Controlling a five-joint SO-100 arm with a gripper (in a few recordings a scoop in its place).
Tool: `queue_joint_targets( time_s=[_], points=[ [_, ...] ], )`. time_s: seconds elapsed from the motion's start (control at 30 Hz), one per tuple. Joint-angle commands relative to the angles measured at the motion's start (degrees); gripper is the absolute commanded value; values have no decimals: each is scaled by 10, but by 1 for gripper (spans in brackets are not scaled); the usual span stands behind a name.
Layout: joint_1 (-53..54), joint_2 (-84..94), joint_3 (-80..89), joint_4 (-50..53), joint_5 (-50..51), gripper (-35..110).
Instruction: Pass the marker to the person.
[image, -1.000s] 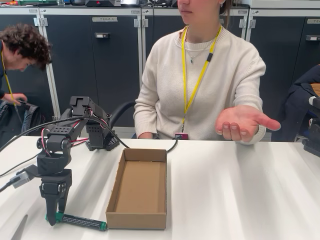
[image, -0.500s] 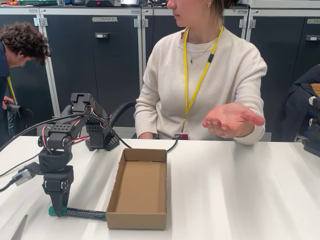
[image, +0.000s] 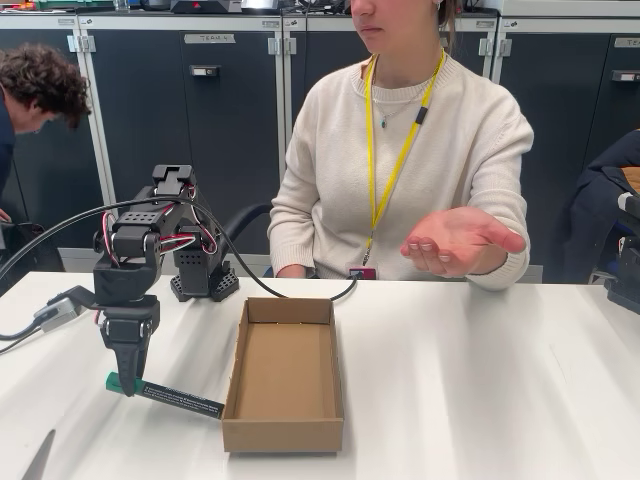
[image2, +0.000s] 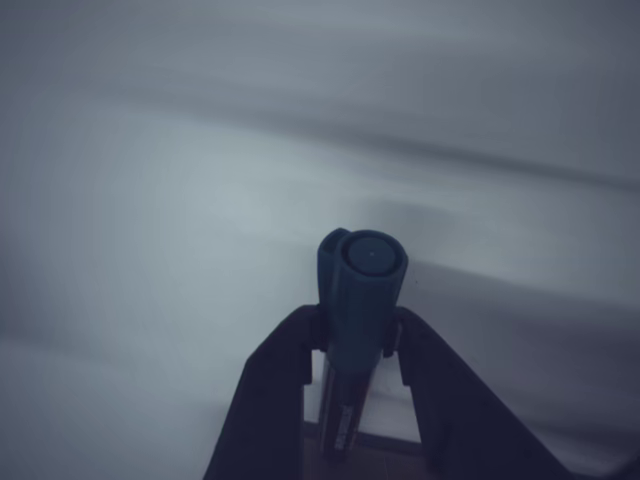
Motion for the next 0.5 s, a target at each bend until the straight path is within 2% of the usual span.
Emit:
queue_joint_targets(
  time_s=[0.0, 0.3, 0.47],
  points=[
    [-34, 67, 11, 13, -10, -5],
    [-33, 36, 143, -91, -18, -5],
    [-30, 70, 195, -97, -4, -5]
  ],
)
